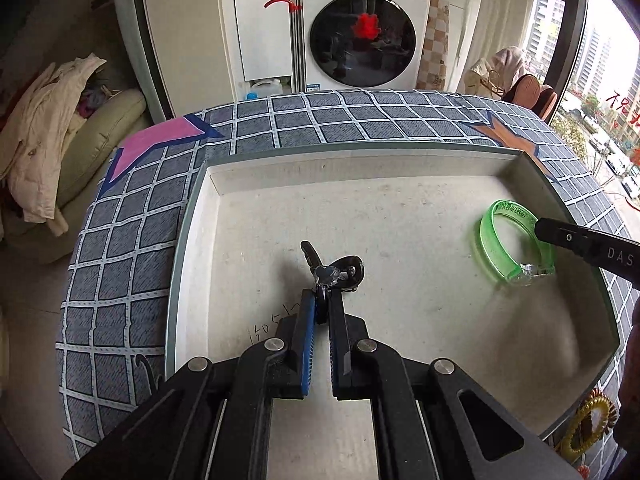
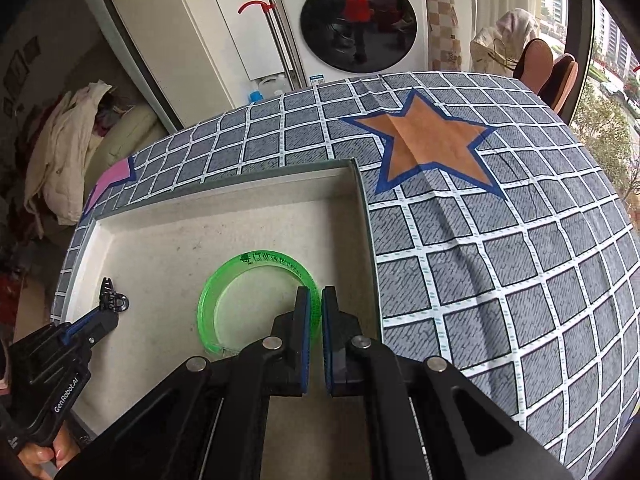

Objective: Organize jewelry
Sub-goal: 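Carry the claw clip and green bracelet into the tray and release both, then move both grippers back toward the remaining jewelry on the tablecloth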

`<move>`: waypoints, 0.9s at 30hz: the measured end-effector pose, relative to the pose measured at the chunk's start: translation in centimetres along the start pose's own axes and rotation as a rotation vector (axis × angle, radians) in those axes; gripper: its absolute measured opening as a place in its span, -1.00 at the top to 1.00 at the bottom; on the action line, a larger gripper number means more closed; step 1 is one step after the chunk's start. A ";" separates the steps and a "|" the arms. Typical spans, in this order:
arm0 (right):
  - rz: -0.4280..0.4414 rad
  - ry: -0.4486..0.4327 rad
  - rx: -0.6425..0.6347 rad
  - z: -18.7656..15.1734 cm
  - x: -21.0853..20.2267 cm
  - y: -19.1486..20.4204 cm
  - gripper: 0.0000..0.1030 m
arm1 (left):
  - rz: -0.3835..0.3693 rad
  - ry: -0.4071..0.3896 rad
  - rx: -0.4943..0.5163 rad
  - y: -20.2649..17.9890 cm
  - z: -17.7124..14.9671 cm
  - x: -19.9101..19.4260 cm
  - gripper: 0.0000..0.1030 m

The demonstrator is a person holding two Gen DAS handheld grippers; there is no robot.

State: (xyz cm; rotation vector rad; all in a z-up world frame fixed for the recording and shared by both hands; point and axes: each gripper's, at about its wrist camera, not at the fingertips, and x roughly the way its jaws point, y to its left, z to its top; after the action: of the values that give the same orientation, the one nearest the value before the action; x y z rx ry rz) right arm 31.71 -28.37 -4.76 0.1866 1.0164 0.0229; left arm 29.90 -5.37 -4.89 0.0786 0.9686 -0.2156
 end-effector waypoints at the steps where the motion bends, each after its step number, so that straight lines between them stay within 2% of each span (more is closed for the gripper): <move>1: 0.003 0.001 0.001 0.1 0.1 0.0 0.86 | 0.004 -0.001 0.003 0.0 0.0 0.0 0.50; 4: 0.020 0.013 0.001 0.0 0.1 0.3 0.80 | 0.016 0.002 -0.009 0.1 -0.1 -0.2 0.50; 6: 0.033 0.010 0.002 -0.3 -0.3 0.6 0.57 | 0.022 -0.005 -0.019 0.5 -0.1 -0.4 0.50; 8: 0.056 -0.008 0.006 -0.5 -1.0 0.9 0.12 | 0.028 -0.018 -0.026 0.6 -0.2 -0.9 0.50; 20: 0.123 -0.092 0.012 -2.7 -6.4 2.8 0.08 | -0.009 -0.036 -0.033 0.8 -0.4 -2.6 0.49; 21: 0.128 -0.097 0.012 -3.0 -6.9 2.9 0.08 | -0.012 -0.038 -0.036 0.9 -0.4 -2.8 0.38; 22: 0.130 -0.102 0.010 -3.3 -7.3 2.9 0.08 | -0.015 -0.038 -0.043 1.0 -0.4 -3.0 -0.51; 23: 0.130 -0.108 0.008 -3.7 -7.7 2.9 0.06 | -0.012 -0.040 -0.055 1.2 -0.5 -3.2 -1.00; 25: 0.134 -0.118 0.011 -4.4 -8.5 2.9 0.04 | 0.009 -0.099 -0.072 1.5 -0.6 -4.5 -1.00; 27: 0.131 -0.125 0.019 -5.1 -9.2 2.6 0.01 | -0.003 -0.092 -0.065 1.6 -0.6 -5.1 -1.00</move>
State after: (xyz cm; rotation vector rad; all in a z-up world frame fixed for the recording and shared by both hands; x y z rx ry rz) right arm 22.71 -26.01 0.84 0.2688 0.8788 0.1190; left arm 26.95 -3.01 -1.13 0.0076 0.8834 -0.1888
